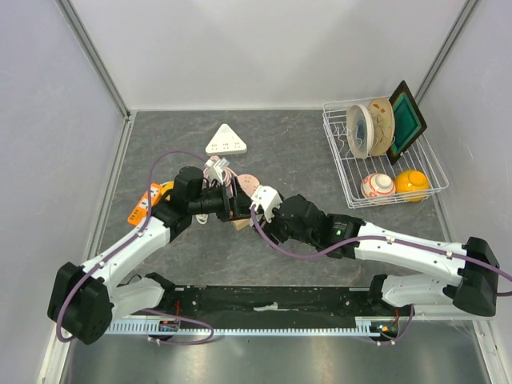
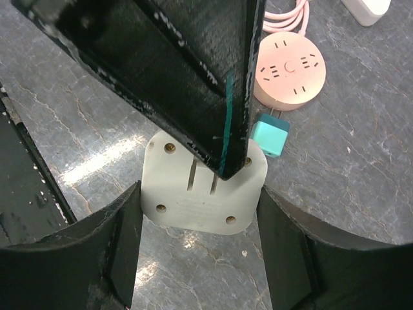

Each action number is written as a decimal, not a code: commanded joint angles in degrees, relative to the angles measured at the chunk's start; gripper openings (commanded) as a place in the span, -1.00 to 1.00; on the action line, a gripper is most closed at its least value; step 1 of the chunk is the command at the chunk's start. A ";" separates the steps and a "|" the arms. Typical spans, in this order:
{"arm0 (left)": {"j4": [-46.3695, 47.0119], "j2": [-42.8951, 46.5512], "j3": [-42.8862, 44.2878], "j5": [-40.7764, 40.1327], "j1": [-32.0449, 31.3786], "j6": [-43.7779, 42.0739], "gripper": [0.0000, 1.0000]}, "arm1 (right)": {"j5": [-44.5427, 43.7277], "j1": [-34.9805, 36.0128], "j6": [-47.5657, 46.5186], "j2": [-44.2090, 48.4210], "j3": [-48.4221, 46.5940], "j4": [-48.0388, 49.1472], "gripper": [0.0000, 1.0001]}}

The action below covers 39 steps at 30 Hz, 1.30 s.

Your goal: Insert the plug

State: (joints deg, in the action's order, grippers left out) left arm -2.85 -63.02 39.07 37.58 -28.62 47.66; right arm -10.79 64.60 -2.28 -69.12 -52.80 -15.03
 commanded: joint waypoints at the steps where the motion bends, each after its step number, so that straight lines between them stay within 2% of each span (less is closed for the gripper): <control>1: 1.53 -0.87 0.13 5.48 -0.03 -0.19 0.70 | 1.82 -0.26 -0.79 -0.05 -2.31 3.34 -0.85; 8: 0.66 -2.10 0.83 7.50 -0.03 -2.13 0.17 | 3.23 -0.26 -0.27 -0.75 -2.05 4.65 -0.84; 10: 0.57 -2.28 1.09 8.12 -0.12 -2.57 0.12 | 3.31 -0.35 -0.27 -1.01 -1.96 4.83 -0.84; 13: -0.31 -2.63 1.27 8.73 -0.29 -3.36 -0.07 | 3.58 -0.35 -0.26 -1.54 -1.96 5.27 -0.81; 16: -0.57 -2.63 1.36 8.74 -0.21 -3.63 -0.42 | 3.75 -0.79 -0.18 -1.98 -2.05 5.80 -0.71; 17: -0.58 -2.37 1.36 8.47 -0.21 -3.71 -0.64 | 4.10 -0.96 -0.18 -2.24 -2.14 5.80 -0.69; 18: -0.58 -2.28 1.45 8.21 -0.21 -3.63 -0.73 | 4.28 -1.14 0.26 -2.33 -2.22 5.89 -0.66; 19: -0.58 -2.10 1.45 7.95 -0.21 -3.63 -0.80 | 4.54 -1.58 0.52 -2.42 -2.31 6.15 -0.54; 20: -0.58 -1.93 1.54 7.07 -0.03 -3.54 -0.96 | 5.59 -1.75 0.96 -2.51 -2.40 6.15 -0.45; 21: -0.49 -1.06 1.45 6.37 0.32 -3.19 -0.96 | 6.12 -2.10 1.49 -2.60 -2.83 6.15 -0.32; 22: 1.25 -0.53 0.75 5.67 0.76 -2.49 -0.97 | 6.56 -2.80 2.10 -2.60 -3.01 6.24 -0.03; 24: 5.46 0.88 -1.87 5.13 3.38 1.63 -0.97 | 7.53 -3.60 5.17 -2.07 -3.10 6.94 0.21; 25: 9.93 1.32 -3.02 5.31 4.53 3.65 -0.96 | 8.14 -4.73 7.79 -1.72 -3.02 7.90 0.47; 27: 15.57 2.11 -6.44 5.40 7.43 9.54 -0.97 | 9.81 -6.14 11.31 -0.32 -2.23 9.48 0.69; 28: 17.95 2.73 -7.42 5.22 8.14 11.47 -0.97 | 10.34 -7.54 12.99 0.30 -1.96 10.97 0.86; 31: 27.44 3.26 -10.59 3.03 8.93 18.16 -0.96 | 10.52 -9.39 20.72 2.06 -0.91 13.96 0.96; 36: 43.15 3.44 -15.42 -1.89 9.02 28.62 -0.96 | 10.52 -11.07 35.11 4.43 1.37 18.53 0.96; 39: 49.58 3.17 -17.00 -4.35 8.93 33.10 -0.97 | 10.09 -12.91 44.07 6.01 4.70 22.93 0.88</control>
State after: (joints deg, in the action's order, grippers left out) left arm 29.47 -60.95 23.70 37.52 -19.73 70.04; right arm -1.06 53.43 25.76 -65.58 -51.83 0.03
